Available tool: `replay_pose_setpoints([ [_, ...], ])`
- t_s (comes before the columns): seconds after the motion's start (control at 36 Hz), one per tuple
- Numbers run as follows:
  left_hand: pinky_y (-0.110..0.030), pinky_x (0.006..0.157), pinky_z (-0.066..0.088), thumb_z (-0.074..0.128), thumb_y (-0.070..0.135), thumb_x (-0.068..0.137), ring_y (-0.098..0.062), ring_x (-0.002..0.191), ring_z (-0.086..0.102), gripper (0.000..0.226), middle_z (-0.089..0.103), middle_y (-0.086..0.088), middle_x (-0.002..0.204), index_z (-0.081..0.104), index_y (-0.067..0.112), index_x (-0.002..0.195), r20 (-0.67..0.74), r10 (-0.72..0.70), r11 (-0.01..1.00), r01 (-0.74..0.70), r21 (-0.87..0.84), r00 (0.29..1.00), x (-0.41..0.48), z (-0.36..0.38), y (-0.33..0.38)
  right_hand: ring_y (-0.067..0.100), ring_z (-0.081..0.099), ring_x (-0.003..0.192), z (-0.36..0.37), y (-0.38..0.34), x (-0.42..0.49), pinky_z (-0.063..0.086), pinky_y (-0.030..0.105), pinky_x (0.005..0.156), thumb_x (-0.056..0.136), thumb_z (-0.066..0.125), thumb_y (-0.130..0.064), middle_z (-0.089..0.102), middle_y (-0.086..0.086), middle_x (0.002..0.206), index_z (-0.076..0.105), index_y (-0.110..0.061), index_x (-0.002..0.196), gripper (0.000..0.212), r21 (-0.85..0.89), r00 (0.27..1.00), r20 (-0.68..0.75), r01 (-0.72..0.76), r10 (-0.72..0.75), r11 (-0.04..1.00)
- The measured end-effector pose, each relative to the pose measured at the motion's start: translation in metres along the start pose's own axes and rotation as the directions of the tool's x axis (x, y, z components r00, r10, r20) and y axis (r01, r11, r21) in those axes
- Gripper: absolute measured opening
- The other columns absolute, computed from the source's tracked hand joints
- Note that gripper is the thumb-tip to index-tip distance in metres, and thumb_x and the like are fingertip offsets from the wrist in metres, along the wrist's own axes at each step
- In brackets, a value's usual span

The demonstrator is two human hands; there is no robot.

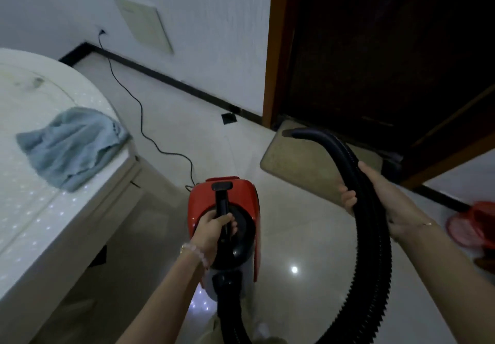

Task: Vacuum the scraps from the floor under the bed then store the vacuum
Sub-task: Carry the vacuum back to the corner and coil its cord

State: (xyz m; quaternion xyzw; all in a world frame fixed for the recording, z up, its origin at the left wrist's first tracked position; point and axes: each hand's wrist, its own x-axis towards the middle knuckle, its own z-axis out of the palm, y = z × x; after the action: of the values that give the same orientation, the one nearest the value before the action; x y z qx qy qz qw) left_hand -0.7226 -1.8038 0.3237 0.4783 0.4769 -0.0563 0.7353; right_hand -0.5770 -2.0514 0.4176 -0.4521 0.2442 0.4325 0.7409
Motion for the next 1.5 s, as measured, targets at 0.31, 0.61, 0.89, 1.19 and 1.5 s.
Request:
replay_pose_setpoints([
  [0.31, -0.018, 0.05, 0.056, 0.048, -0.004, 0.095, -0.015, 0.066, 0.054, 0.015, 0.053, -0.009, 0.074, 0.05, 0.002, 0.081, 0.066, 0.091, 0.981, -0.078, -0.178, 0.994, 0.047, 0.007, 0.134, 0.009, 0.05, 0.039, 0.12, -0.11, 0.058, 0.045, 0.017, 0.033, 0.093, 0.047, -0.043, 0.054, 0.009, 0.071, 0.047, -0.005, 0.114, 0.044, -0.149, 0.999, 0.052, 0.015, -0.008, 0.989],
  [0.61, -0.022, 0.057, 0.053, 0.053, -0.002, 0.092, -0.016, 0.064, 0.057, 0.011, 0.056, -0.009, 0.071, 0.055, 0.004, 0.083, -0.074, 0.178, 0.954, -0.19, -0.231, 0.981, 0.116, -0.002, 0.257, 0.011, 0.049, 0.038, 0.231, -0.182, 0.164, 0.045, 0.017, 0.032, 0.09, 0.054, -0.032, 0.055, 0.014, 0.068, 0.052, -0.006, 0.109, 0.032, -0.236, 0.985, 0.156, -0.038, 0.077, 0.971],
  [0.89, -0.015, 0.043, 0.052, 0.051, -0.004, 0.093, -0.019, 0.063, 0.052, 0.007, 0.051, -0.012, 0.07, 0.051, -0.001, 0.087, -0.268, 0.211, 0.915, -0.286, -0.283, 0.94, 0.209, -0.017, 0.349, 0.014, 0.051, 0.041, 0.327, -0.27, 0.301, 0.048, 0.02, 0.035, 0.087, 0.062, -0.029, 0.054, 0.015, 0.076, 0.05, -0.003, 0.103, 0.033, -0.273, 0.965, 0.197, -0.113, 0.171, 0.955],
  [1.19, -0.013, 0.039, 0.049, 0.052, -0.003, 0.092, -0.013, 0.049, 0.056, 0.011, 0.051, -0.01, 0.068, 0.052, 0.002, 0.083, -0.456, 0.159, 0.858, -0.351, -0.374, 0.876, 0.283, -0.033, 0.434, 0.012, 0.049, 0.039, 0.465, -0.34, 0.412, 0.047, 0.019, 0.035, 0.089, 0.059, -0.03, 0.049, 0.01, 0.071, 0.048, -0.005, 0.09, 0.028, -0.476, 0.903, 0.258, -0.19, 0.343, 0.859],
  [1.5, -0.022, 0.054, 0.048, 0.054, 0.002, 0.093, -0.017, 0.062, 0.052, 0.005, 0.052, -0.01, 0.072, 0.054, 0.001, 0.088, -0.54, 0.071, 0.814, -0.361, -0.454, 0.839, 0.374, -0.093, 0.521, 0.013, 0.049, 0.036, 0.61, -0.348, 0.537, 0.045, 0.019, 0.033, 0.092, 0.055, -0.026, 0.05, 0.011, 0.067, 0.053, -0.001, 0.088, 0.026, -0.595, 0.844, 0.267, -0.236, 0.466, 0.769],
])
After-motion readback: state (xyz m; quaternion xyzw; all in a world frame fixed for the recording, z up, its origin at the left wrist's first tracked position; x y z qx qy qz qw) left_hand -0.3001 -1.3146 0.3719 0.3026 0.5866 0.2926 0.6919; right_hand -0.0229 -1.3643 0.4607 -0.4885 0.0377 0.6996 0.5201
